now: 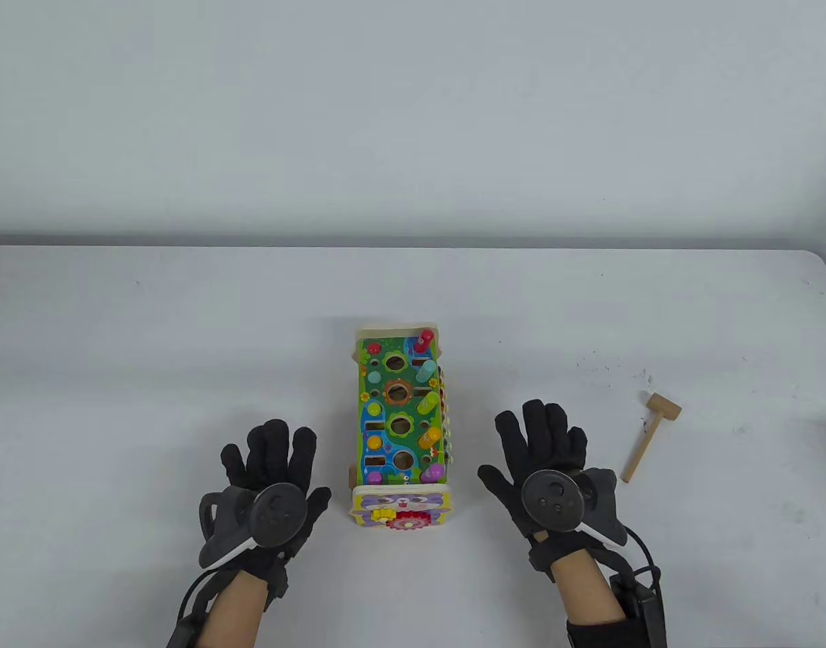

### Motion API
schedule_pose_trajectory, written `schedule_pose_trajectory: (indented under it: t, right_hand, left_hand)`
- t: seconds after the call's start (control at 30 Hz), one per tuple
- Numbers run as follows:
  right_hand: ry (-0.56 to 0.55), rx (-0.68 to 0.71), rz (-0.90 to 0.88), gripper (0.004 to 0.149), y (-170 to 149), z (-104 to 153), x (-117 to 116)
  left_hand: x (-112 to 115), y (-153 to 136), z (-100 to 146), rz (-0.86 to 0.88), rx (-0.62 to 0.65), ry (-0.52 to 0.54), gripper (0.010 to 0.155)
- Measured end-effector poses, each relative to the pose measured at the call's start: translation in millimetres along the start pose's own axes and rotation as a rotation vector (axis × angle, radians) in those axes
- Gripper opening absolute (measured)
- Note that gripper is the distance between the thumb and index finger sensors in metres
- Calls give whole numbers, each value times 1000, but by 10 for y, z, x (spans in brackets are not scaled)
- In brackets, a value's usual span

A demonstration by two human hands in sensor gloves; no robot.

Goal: Whack-a-mole

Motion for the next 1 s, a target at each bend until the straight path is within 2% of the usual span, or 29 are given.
schedule_pose_trajectory:
  t: [0.37, 0.53, 0.63, 0.77, 0.9, 1.0]
  right_hand:
    - [1, -6, -5, 73, -13, 1, -7]
    - [6, -51, 23, 73, -123, 0, -13]
    - [1, -142, 76, 72, -316, 6, 1]
    - [-9, -318, 171, 71, -726, 55, 78]
    - [-59, -496, 267, 69, -1190, 171, 219]
    - [-39, -610, 355, 69, -1474, 283, 240]
  left_hand:
    - [8, -4, -6, 13, 6, -4, 84]
    - [7, -8, -7, 20, 6, -3, 84]
    - [4, -13, -6, 26, 6, -2, 84]
    - [2, -15, -5, 29, 8, -1, 84]
    - [8, -20, -11, 38, 9, -5, 84]
    - [13, -25, -13, 44, 9, -9, 84]
Point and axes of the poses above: the tracker on the back of each hand, its own y axis roughly to the thumb side, its own z axis roughly from the fingertips to the wrist, x = y × z, the point moved 5 cm from there along -z, roughly from the wrist to the fingertips, and after that the axes turned 12 degrees about -y, right-handed, at the moved point
